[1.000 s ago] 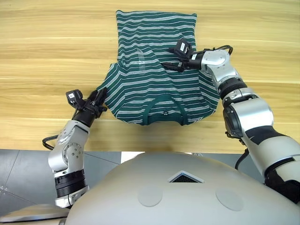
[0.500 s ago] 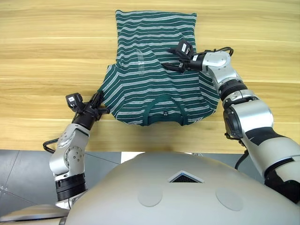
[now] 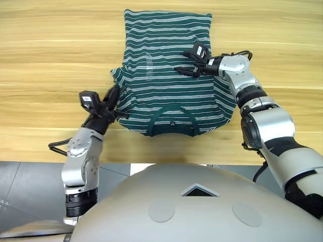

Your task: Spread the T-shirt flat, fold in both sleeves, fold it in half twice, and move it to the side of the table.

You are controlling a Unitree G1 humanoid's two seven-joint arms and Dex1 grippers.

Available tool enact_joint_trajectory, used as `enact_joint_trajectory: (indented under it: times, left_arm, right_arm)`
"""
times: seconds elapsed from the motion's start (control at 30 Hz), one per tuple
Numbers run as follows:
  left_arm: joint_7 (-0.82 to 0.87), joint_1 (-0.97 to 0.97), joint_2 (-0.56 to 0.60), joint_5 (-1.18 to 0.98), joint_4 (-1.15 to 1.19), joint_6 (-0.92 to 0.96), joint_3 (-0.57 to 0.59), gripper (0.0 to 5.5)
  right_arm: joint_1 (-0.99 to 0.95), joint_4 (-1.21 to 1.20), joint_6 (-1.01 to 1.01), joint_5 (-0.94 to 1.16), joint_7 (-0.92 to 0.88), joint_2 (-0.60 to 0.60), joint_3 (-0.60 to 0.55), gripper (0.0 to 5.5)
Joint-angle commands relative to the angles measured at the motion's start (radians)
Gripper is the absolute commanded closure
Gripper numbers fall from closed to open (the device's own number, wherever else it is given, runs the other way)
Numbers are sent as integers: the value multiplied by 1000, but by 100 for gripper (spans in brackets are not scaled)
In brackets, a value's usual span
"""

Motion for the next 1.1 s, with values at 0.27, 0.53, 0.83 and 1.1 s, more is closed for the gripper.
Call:
enact_joint_trajectory:
  times: [0.27,0.53,0.83,1.1]
  left_arm:
    - [2,-71,92,296,-9,5,-305,548]
    - [16,-107,94,353,76,35,-350,548]
    - [-55,-107,100,251,-89,107,-358,425]
    - [-113,-98,146,177,-146,-20,-292,295]
  right_arm:
    - [27,-33,-29,10,21,-25,-12,249]
    - [49,-52,-36,16,25,-26,-20,249]
    - [44,-72,-60,62,23,-22,-63,249]
    - [197,-446,-66,230,84,-71,-158,249]
